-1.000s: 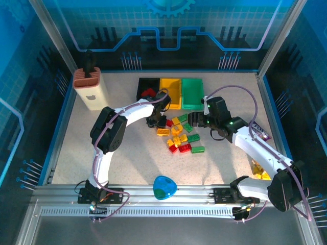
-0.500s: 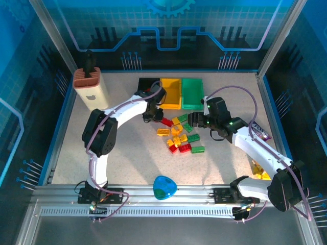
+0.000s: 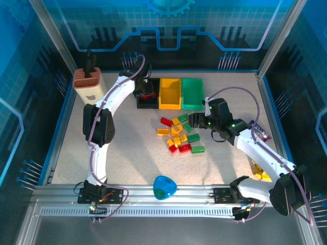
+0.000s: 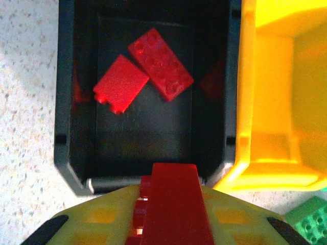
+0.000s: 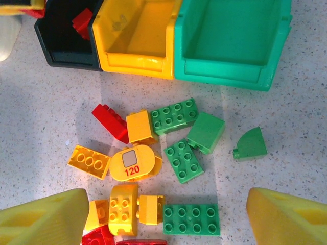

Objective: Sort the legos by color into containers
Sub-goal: Place the lego in the container, then pick up the lego from the center of the table.

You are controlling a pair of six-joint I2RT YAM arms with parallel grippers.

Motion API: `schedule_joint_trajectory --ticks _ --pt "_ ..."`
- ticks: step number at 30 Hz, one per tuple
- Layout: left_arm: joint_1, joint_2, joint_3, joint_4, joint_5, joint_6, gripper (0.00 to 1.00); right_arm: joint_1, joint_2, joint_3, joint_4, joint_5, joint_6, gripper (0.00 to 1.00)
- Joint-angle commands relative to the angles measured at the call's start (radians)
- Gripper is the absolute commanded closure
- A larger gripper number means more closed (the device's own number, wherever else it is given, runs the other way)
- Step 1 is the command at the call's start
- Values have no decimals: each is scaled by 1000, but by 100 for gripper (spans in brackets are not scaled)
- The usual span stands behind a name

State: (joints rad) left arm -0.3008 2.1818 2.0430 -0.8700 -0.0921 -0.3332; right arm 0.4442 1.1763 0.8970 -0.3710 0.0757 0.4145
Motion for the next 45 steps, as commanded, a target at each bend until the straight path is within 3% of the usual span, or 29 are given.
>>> schedule_joint_trajectory --ticks 1,2,3,4,5,8,17,25,45 --pt "11 87 130 -104 -10 29 73 4 -26 -12 -5 -9 -5 19" --pt "12 107 168 -124 -13 29 64 5 -27 -12 -6 -10 -2 19" --pt "12 132 218 -149 -16 29 43 7 -31 -12 -8 -10 -3 19" --pt "12 149 262 -177 -19 27 35 8 -32 -12 -10 -10 -6 19" --pt "12 152 283 -190 -18 24 33 10 -36 -12 -13 -10 -7 19" --pt "8 85 239 -152 -7 11 32 14 -46 -12 -22 -5 -12 19" --pt "-6 -329 -286 136 38 -46 31 59 0 7 -31 -27 -78 17" --pt "-12 -609 -696 284 66 -94 33 133 194 155 -92 -78 -214 17" --pt "-12 -1055 -1170 325 30 -181 34 195 760 634 -268 -100 -431 22"
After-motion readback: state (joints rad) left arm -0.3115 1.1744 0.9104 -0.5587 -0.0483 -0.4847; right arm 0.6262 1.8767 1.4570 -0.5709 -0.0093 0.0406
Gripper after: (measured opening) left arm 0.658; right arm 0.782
